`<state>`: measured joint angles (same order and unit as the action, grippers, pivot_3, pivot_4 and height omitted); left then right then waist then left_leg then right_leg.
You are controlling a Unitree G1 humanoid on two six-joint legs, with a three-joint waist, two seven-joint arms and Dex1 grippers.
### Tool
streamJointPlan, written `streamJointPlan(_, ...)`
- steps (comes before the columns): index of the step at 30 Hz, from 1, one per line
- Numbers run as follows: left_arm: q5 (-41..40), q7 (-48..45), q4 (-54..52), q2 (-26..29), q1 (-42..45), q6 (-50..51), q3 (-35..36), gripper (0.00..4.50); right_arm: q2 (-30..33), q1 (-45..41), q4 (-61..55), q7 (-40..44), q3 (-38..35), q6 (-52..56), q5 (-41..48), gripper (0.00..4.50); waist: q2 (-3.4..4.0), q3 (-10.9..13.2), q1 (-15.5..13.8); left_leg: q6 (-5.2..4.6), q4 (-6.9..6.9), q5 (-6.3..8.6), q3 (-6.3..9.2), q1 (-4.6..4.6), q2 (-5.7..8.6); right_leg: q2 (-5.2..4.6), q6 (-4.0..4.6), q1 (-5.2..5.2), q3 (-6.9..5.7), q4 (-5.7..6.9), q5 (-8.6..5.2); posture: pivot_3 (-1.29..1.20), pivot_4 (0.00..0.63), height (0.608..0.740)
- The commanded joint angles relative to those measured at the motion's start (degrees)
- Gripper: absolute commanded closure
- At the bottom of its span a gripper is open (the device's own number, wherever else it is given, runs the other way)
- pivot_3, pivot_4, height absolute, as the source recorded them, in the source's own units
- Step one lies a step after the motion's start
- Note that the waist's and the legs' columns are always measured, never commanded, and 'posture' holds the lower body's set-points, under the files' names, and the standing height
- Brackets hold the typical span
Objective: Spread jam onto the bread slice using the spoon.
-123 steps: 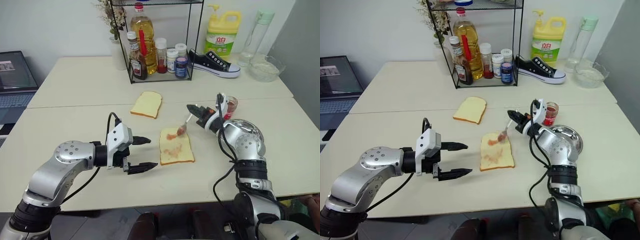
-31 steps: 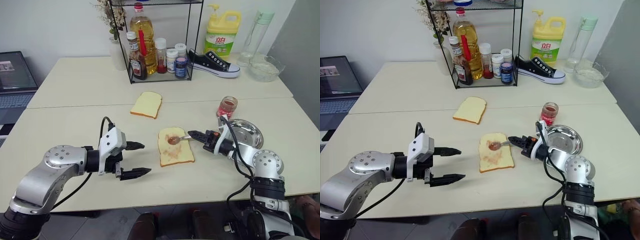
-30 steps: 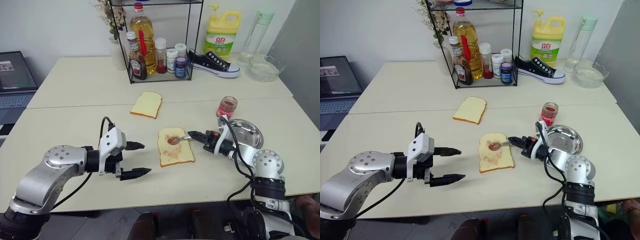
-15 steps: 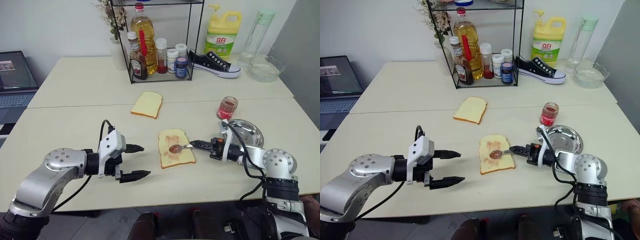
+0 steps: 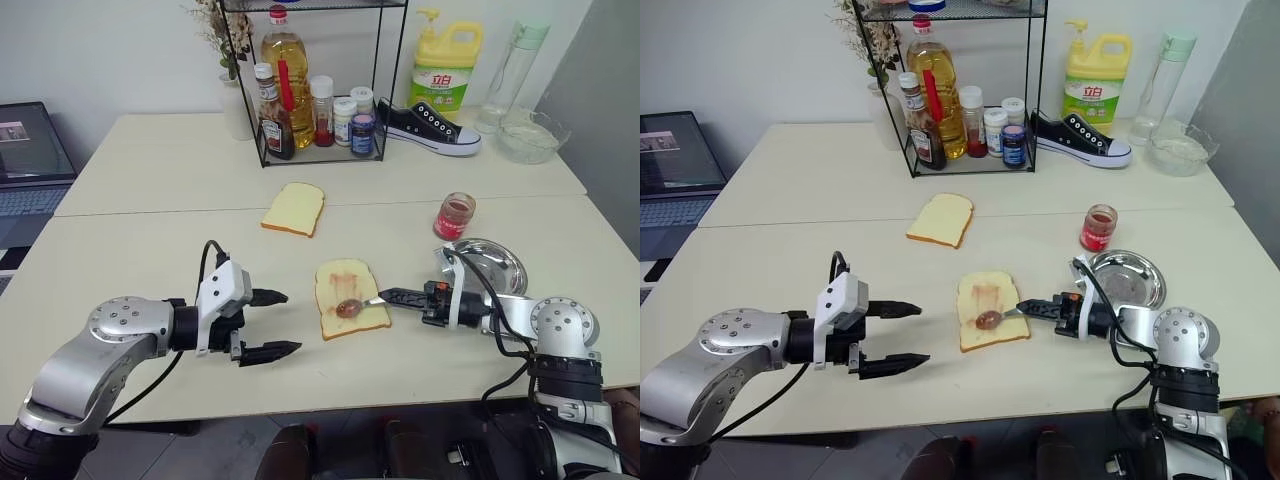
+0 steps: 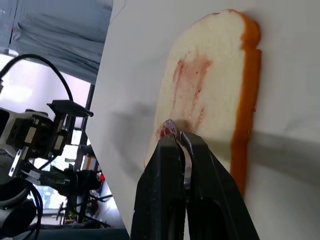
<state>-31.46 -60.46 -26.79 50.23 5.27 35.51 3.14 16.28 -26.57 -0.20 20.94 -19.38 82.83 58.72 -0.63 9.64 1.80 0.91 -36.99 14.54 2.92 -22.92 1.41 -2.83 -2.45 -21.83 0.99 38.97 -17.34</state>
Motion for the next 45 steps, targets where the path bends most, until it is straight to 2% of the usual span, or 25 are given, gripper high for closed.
streamJointPlan(1,0.2,-0.2,-0.2,0.7,1.8,-1.6,1.0,0.00,-1.5,-4.9,-1.2,-4.1,-6.0,-3.4,2.8,4.47,0.00,0.0,0.0,0.00,0.00,0.00,0.00,0.00,0.00,0.00,0.00,0.00,-0.01,0.00,0.00,0.00,0.150,0.740)
streamJointPlan(6,1.7,0.0,4.5,0.0,7.1,-3.1,0.5,0.00,-2.1,-7.3,-4.3,-9.6,-10.5,-6.0,5.0,4.47,-0.01,0.0,-0.2,0.00,0.00,0.00,0.03,0.00,0.00,0.01,0.00,0.02,-0.03,-0.01,0.00,0.00,0.150,0.740)
streamJointPlan(11,3.2,-1.0,9.4,-2.4,16.7,-2.7,-4.5,0.00,0.7,-5.2,-14.0,-16.1,-14.6,-7.9,8.8,4.47,-0.03,0.0,-0.3,0.00,-0.03,0.00,0.02,-0.07,0.09,0.01,-0.01,0.00,-0.06,-0.01,0.00,0.00,0.150,0.740)
streamJointPlan(15,4.8,-2.4,16.6,-10.2,29.7,-4.8,-10.3,0.00,8.8,-0.5,-21.0,-24.2,-23.4,-8.7,18.0,4.47,-0.11,0.1,-1.2,-0.01,-0.09,-0.01,0.15,-0.17,0.27,-0.02,-0.02,0.04,-0.13,-0.04,0.00,0.00,0.150,0.740)
streamJointPlan(21,10.4,-5.0,26.2,-21.6,38.9,-11.9,-19.0,0.00,17.8,10.9,-22.8,-28.9,-27.2,-11.6,23.5,4.47,-0.23,0.1,-0.9,-0.03,-0.08,0.00,-0.10,-0.09,0.31,-0.09,-0.05,0.09,-0.03,-0.07,0.00,0.00,0.150,0.740)
streamJointPlan(26,14.8,-8.7,34.5,-28.6,43.2,-18.6,-24.3,0.00,22.2,19.3,-21.0,-28.5,-27.9,-13.7,26.4,4.47,-0.27,0.2,0.1,-0.05,-0.08,-0.02,-0.12,-0.07,0.21,0.07,-0.04,0.08,-0.01,-0.03,0.00,0.00,0.150,0.740)
streamJointPlan(29,17.3,-8.7,40.4,-32.2,44.7,-24.2,-25.1,0.00,22.6,22.3,-17.4,-26.4,-26.5,-15.0,24.4,4.47,-0.27,0.2,0.0,-0.05,-0.07,-0.02,-0.12,-0.05,0.13,0.19,-0.04,0.10,0.00,-0.02,0.00,0.00,0.150,0.740)
streamJointPlan(35,19.9,-7.6,47.1,-37.5,46.0,-28.9,-24.6,0.00,22.5,22.0,-7.6,-22.4,-23.0,-18.4,19.7,4.47,-0.28,0.2,-0.1,-0.05,-0.09,-0.02,-0.14,-0.05,0.13,0.22,-0.04,0.11,0.00,-0.03,0.00,0.00,0.150,0.740)
streamJointPlan(45,21.8,-6.4,48.8,-38.8,46.0,-30.5,-23.3,0.00,23.1,20.9,2.2,-16.3,-19.5,-20.8,12.2,4.47,-0.28,0.2,-0.2,-0.05,-0.10,-0.02,-0.10,-0.03,0.12,0.23,-0.04,0.13,-0.02,-0.03,0.00,0.00,0.150,0.740)
